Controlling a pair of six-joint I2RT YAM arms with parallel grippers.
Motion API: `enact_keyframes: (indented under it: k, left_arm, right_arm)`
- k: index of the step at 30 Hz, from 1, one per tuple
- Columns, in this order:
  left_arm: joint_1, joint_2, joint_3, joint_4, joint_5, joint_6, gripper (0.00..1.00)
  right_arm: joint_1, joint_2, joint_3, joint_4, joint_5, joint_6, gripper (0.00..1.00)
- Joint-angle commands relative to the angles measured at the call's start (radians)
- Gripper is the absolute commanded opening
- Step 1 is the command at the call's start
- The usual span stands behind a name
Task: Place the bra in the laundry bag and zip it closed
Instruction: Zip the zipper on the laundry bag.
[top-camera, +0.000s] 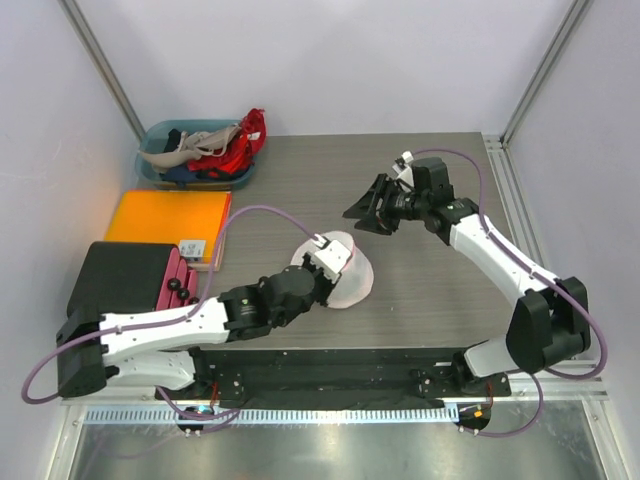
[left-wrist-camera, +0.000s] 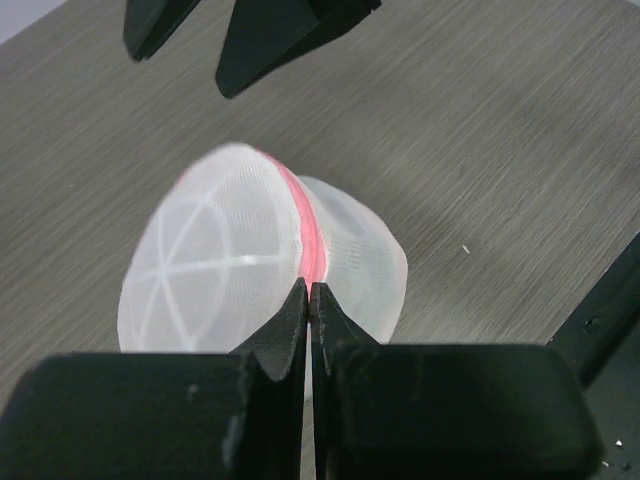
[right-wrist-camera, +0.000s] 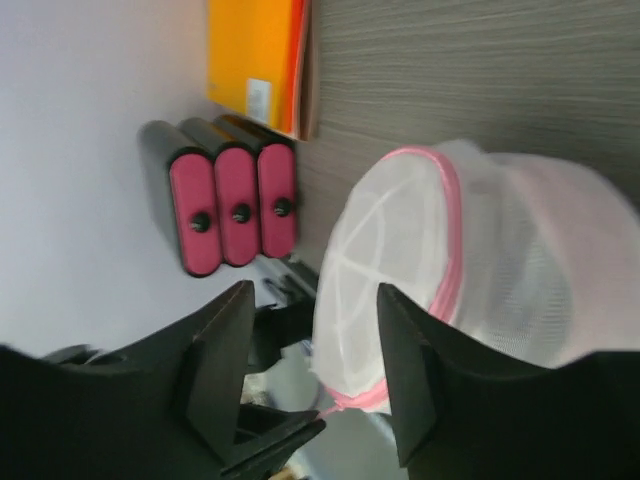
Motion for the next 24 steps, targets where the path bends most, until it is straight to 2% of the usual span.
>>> enact_keyframes:
  k: [1,2,4,7,8,10,11,13,17,24]
  left_arm:
    - [0.013,0.087,0.075,0.124,0.079,-0.011,0.00]
    - [0.013,0.098,0.084,0.129,0.087,-0.011,0.00]
    - [0.013,0.115,0.087,0.132,0.101,-0.013,0.00]
    - [0.013,0.107,0.089,0.114,0.110,-0.019,0.00]
    - [0.013,0.101,0.090,0.109,0.121,-0.026,0.00]
    - [0.013,0.083,0.084,0.103,0.128,-0.036,0.00]
    - [0.013,0.077,0.078,0.102,0.142,-0.042,0.00]
    - [0.013,0.066,0.072,0.099,0.147,-0.049,0.00]
    - [0.013,0.054,0.056,0.092,0.151,-0.057,0.00]
    - [0.013,0.035,0.038,0.079,0.162,-0.074,0.00]
  right_arm:
    - [0.014,-0.128,0.041,-0.286,0.244,-0.248,0.66]
    - [0.011,-0.147,0.044,-0.328,0.296,-0.305,0.73]
    - [0.012,-0.216,0.035,-0.426,0.336,-0.325,0.78]
    - [0.014,-0.305,-0.048,-0.448,0.329,-0.236,0.77]
    - [0.015,-0.366,-0.100,-0.445,0.314,-0.195,0.73]
    - [0.035,-0.421,-0.204,-0.341,0.239,-0.014,0.69]
    - [0.049,-0.455,-0.235,-0.292,0.219,0.044,0.62]
    - [0.110,-0.468,-0.287,-0.175,0.234,0.193,0.57]
    - [0.190,-0.446,-0.289,-0.123,0.295,0.272,0.55]
    - [0.203,-0.400,-0.341,-0.016,0.326,0.344,0.55]
